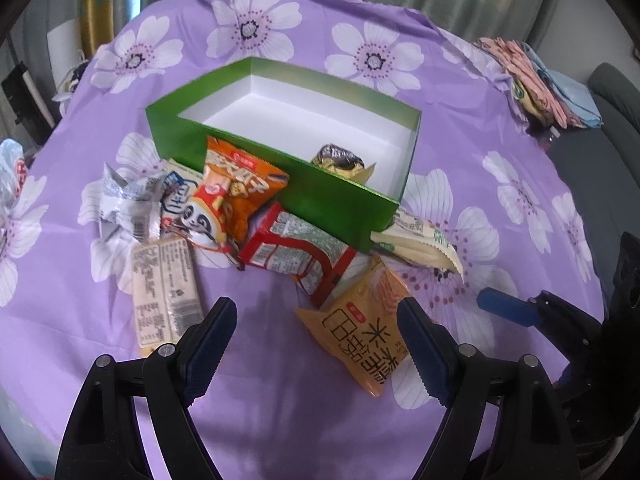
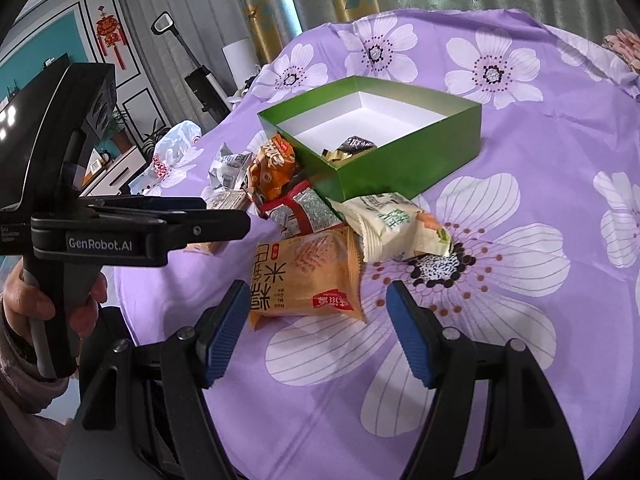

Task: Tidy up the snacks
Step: 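Move the left tool to the orange bread pack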

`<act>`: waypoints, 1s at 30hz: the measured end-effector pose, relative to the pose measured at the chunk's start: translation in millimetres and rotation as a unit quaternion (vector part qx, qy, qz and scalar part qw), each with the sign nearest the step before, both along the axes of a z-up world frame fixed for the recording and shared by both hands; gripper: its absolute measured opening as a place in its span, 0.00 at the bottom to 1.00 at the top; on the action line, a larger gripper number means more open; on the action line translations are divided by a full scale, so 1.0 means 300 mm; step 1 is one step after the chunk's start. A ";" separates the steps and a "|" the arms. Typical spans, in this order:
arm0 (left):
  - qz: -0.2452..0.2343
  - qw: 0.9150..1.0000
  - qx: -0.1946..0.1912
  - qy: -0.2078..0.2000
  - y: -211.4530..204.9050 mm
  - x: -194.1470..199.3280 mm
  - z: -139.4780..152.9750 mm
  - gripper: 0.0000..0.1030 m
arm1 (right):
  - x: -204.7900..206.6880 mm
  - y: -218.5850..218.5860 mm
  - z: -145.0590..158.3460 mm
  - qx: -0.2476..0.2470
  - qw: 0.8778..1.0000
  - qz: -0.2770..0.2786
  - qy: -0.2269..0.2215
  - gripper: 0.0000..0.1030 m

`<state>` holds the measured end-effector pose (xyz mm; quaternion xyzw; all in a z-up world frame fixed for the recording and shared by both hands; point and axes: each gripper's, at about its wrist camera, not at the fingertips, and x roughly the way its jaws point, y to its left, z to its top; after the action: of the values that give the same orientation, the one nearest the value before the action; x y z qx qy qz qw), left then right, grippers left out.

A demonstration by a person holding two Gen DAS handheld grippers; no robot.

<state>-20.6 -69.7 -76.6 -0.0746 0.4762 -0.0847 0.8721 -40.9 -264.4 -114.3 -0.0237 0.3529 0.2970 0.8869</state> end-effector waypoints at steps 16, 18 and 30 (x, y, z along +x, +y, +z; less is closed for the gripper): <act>0.002 0.998 -0.043 0.056 -0.011 0.002 -0.113 0.80 | 0.049 0.025 -0.079 -0.001 0.999 0.020 0.031 0.69; 0.006 0.997 -0.044 0.059 -0.006 0.007 -0.118 0.80 | 0.055 0.024 -0.084 0.000 0.999 0.021 0.034 0.68; 0.017 0.991 -0.107 0.081 0.013 0.034 -0.151 0.80 | 0.099 0.065 -0.106 -0.012 0.997 0.064 0.049 0.63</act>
<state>-10.3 -65.7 -121.9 -0.1819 0.5318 -0.1136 0.8193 -11.3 -244.8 -146.0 -0.0424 0.3973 0.3502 0.8472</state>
